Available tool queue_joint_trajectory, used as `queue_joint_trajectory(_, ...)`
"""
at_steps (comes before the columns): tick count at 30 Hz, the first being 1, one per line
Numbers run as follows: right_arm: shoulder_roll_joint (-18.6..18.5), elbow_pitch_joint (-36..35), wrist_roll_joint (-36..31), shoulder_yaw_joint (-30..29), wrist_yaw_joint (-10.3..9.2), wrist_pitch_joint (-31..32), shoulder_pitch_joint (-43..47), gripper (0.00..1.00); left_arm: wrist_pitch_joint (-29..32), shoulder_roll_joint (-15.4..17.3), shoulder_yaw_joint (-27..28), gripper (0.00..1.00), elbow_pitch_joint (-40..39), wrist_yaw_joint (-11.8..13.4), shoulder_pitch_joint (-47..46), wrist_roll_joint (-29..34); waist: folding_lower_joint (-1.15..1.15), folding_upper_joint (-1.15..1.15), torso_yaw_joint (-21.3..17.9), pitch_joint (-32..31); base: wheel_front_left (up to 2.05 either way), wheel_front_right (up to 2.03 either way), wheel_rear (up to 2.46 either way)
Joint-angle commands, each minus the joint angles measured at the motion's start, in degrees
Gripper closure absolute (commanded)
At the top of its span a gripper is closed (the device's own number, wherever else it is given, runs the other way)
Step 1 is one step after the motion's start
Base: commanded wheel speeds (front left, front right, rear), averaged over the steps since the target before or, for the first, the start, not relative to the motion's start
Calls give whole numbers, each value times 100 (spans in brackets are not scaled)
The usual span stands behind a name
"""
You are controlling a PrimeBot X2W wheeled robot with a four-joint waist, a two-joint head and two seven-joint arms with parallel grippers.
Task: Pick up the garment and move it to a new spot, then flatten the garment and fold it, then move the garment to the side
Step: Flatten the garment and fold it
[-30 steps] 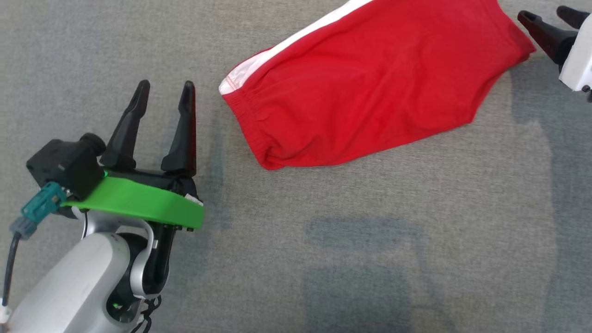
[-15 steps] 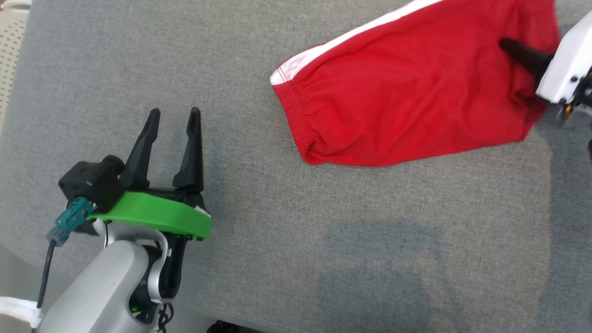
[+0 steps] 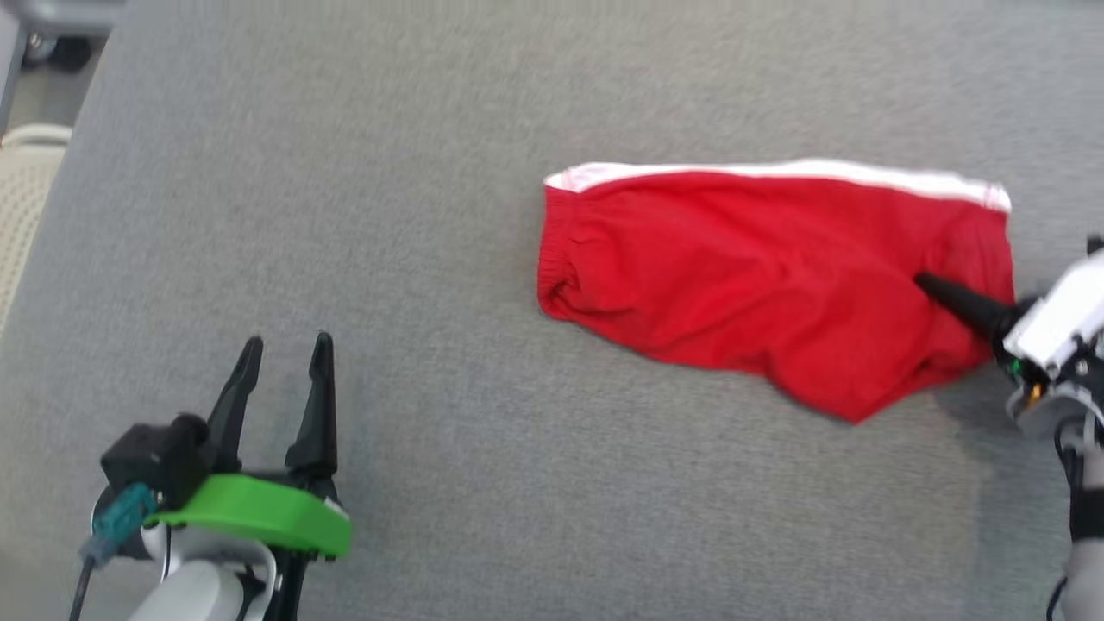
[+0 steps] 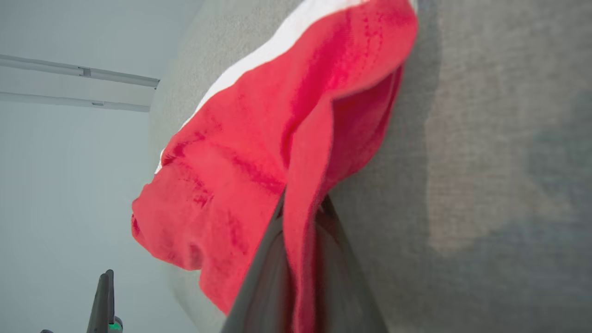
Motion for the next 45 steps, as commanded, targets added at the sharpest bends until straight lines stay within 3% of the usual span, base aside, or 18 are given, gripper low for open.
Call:
queue_joint_trajectory(1, 18, -36, 45, -59, 2, -31, 159, 100, -41, -7, 22, 0, -7, -24, 117, 83, 0, 17, -609, -674, 0, 0, 0)
queue_joint_trajectory(6, 298, -125, 140, -371, 2, -422, 897, 100, -32, -217, 466, 0, 143, -384, 724, 536, 0, 17, -960, -929, 0, 0, 0)
queue_joint_trajectory(11, 362, 239, -61, -414, 2, -1136, 959, 100, -33, -360, 533, 0, 347, -651, 834, 838, 0, 17, -1082, -969, 0, 0, 0)
queue_joint_trajectory(16, 127, 426, -183, -442, 2, -1498, 621, 100, -34, -478, 499, 0, 408, -805, 777, 1042, 0, 17, -1063, -1016, 0, 0, 0)
queue_joint_trajectory(21, 6, 33, -248, -220, 3, -1376, 359, 100, -34, -616, 390, 0, 425, -897, 779, 1223, 0, 17, -900, -1102, 0, 0, 0)
queue_joint_trajectory(29, 376, -621, -1001, 1179, 2, -1219, 561, 100, -33, -810, 298, 0, 530, -1093, 861, 1464, 0, 17, -660, -1125, 0, 0, 0)
queue_joint_trajectory(35, 444, -115, -1318, 2133, 3, -1680, 582, 100, -34, -889, 327, 0, 720, -1364, 634, 1599, 0, 17, -414, -1037, 0, 0, 0)
queue_joint_trajectory(42, 445, 667, -1230, 2779, 3, -2369, 231, 100, -34, -998, 443, 0, 873, -1470, 537, 1707, 0, 17, -284, -997, 0, 0, 0)
queue_joint_trajectory(43, 444, 763, -1264, 2857, 2, -2514, 157, 75, -35, -1017, 452, 0, 898, -1488, 540, 1724, 0, 17, -280, -997, 0, 0, 0)
queue_joint_trajectory(44, 444, 850, -1270, 2925, 2, -2664, 92, 0, -34, -1034, 466, 0, 919, -1498, 548, 1742, 0, 17, -284, -1003, 0, 0, 0)
queue_joint_trajectory(45, 443, 952, -1192, 2976, 2, -2799, 39, 0, -34, -1049, 496, 0, 940, -1506, 556, 1768, 0, 17, -292, -1013, 0, 0, 0)
